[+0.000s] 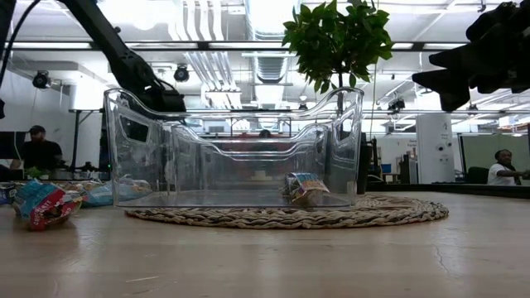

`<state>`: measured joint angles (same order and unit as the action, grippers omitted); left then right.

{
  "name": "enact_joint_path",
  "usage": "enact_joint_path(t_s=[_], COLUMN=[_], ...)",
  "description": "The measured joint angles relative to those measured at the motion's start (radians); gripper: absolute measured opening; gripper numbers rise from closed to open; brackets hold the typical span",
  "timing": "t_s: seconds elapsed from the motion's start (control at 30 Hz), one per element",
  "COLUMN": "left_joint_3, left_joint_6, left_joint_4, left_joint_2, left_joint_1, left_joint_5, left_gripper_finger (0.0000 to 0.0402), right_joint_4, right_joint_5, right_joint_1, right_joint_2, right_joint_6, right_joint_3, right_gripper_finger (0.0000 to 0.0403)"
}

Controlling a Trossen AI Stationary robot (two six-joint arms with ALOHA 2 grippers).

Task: Pick and place Granola Bars by type
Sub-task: Put the yellow granola bar into the bottom transparent bin

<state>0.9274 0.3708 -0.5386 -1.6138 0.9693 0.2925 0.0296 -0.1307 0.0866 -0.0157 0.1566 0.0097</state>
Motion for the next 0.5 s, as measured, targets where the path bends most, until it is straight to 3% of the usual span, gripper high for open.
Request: enact_joint_path(t_s=[0.27, 0.37, 0.5], left_joint_3=[-0.001, -0.01, -0.027], left_joint_6=[0.005, 0.011, 0.027], left_joint_4=[0.001, 0.001, 0.004], left_joint_2=[0.0, -0.001, -0.002], left_joint_1=[0.0, 0.0, 0.0], left_joint_5=[-0.007, -0.007, -0.007], left_gripper_finger=[0.0269, 0.0239, 0.017], right_joint_4=[0.0, 0.0, 0.0], right_joint_5=[0.0, 0.0, 0.0], right_joint_1=[0.0, 0.0, 0.0], right_joint_2=[0.0, 0.0, 0.0], right_joint_6=[0.0, 0.0, 0.0], right_joint_3=[0.0, 0.0, 0.0], right_gripper_finger=[0.0228, 0.0227, 0.0227])
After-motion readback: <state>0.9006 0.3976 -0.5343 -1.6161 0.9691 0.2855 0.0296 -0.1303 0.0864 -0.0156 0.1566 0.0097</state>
